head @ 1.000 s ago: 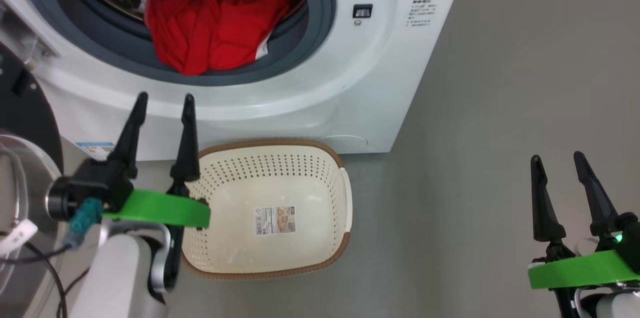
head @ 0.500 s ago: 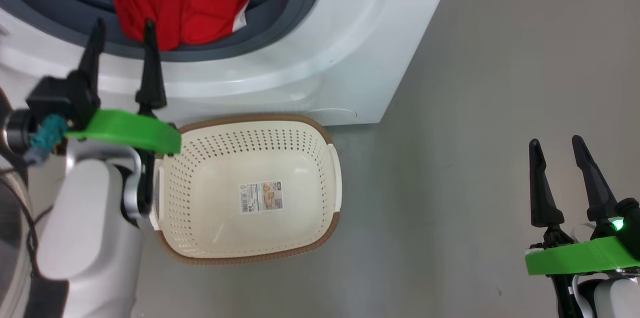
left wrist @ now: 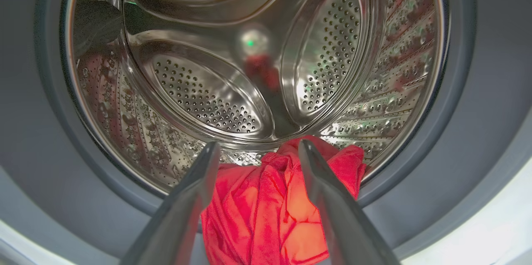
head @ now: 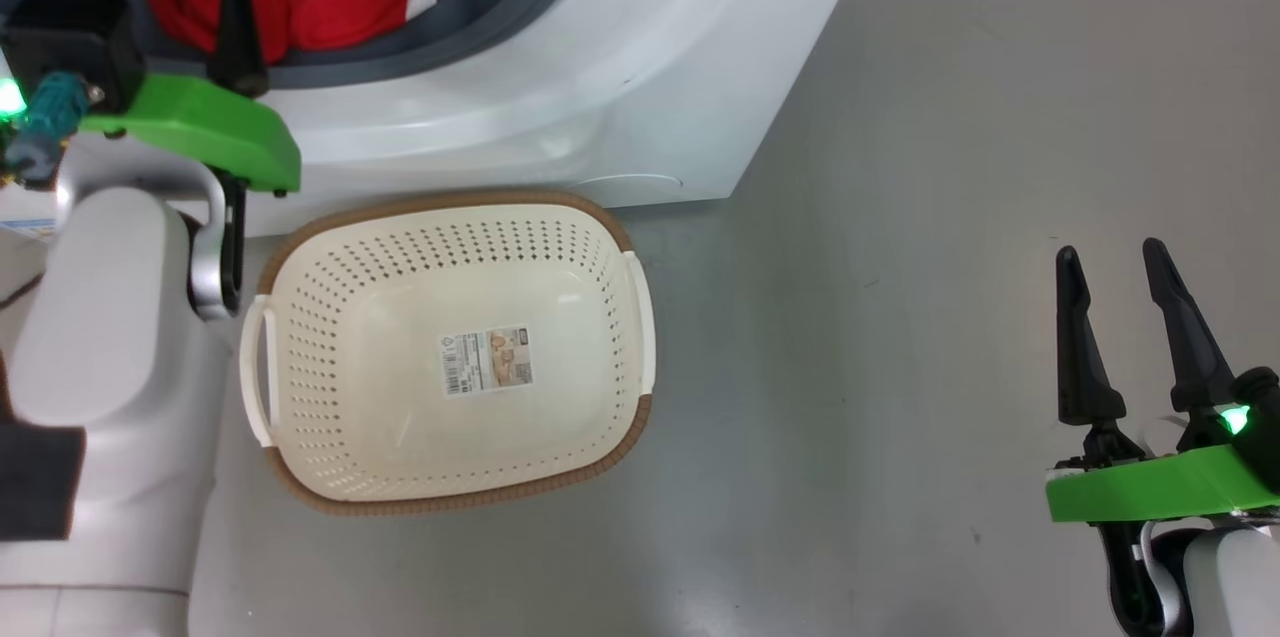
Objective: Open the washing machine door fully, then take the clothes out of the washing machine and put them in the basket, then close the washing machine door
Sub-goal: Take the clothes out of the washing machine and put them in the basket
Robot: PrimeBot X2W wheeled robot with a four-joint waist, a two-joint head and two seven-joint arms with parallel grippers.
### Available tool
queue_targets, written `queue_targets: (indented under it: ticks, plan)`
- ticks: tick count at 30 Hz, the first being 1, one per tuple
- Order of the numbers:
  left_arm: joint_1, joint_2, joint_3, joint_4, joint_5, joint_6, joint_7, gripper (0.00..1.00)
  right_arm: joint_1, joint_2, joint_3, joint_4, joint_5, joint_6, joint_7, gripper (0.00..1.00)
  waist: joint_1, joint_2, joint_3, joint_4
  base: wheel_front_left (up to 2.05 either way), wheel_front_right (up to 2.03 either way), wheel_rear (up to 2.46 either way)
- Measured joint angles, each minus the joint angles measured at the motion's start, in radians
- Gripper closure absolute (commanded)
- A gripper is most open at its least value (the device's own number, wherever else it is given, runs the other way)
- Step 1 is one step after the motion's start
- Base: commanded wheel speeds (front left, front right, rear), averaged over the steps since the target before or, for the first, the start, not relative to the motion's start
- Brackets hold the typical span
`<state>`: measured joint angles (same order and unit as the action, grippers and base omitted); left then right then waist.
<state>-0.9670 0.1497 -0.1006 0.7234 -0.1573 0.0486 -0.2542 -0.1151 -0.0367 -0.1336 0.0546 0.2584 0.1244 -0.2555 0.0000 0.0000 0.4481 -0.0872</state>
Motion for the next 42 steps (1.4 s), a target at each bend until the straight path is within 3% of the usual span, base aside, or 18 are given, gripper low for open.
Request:
queue_targets:
  ticks: [14,28,42]
  plan:
    - [-0.183,0.056,-0.040,0.281,0.044,0.014,0.016,0.00,-0.014,0.000,0.050,0.015,0.024,0.000,0.000,0.00,0.0000,0.0000,0.020,-0.054,0.00,0.00,0.00]
    - [-0.330,0.090,-0.071,0.488,0.055,0.025,0.166,0.00,-0.018,0.000,0.089,0.016,0.051,0.000,0.000,0.00,0.0000,0.0000,0.061,-0.105,0.00,0.00,0.00]
    - [-0.371,0.135,-0.104,0.564,0.077,0.036,0.328,0.00,-0.037,0.000,0.119,0.007,0.094,0.000,0.000,0.00,0.0000,0.0000,0.100,-0.156,0.00,0.00,0.00]
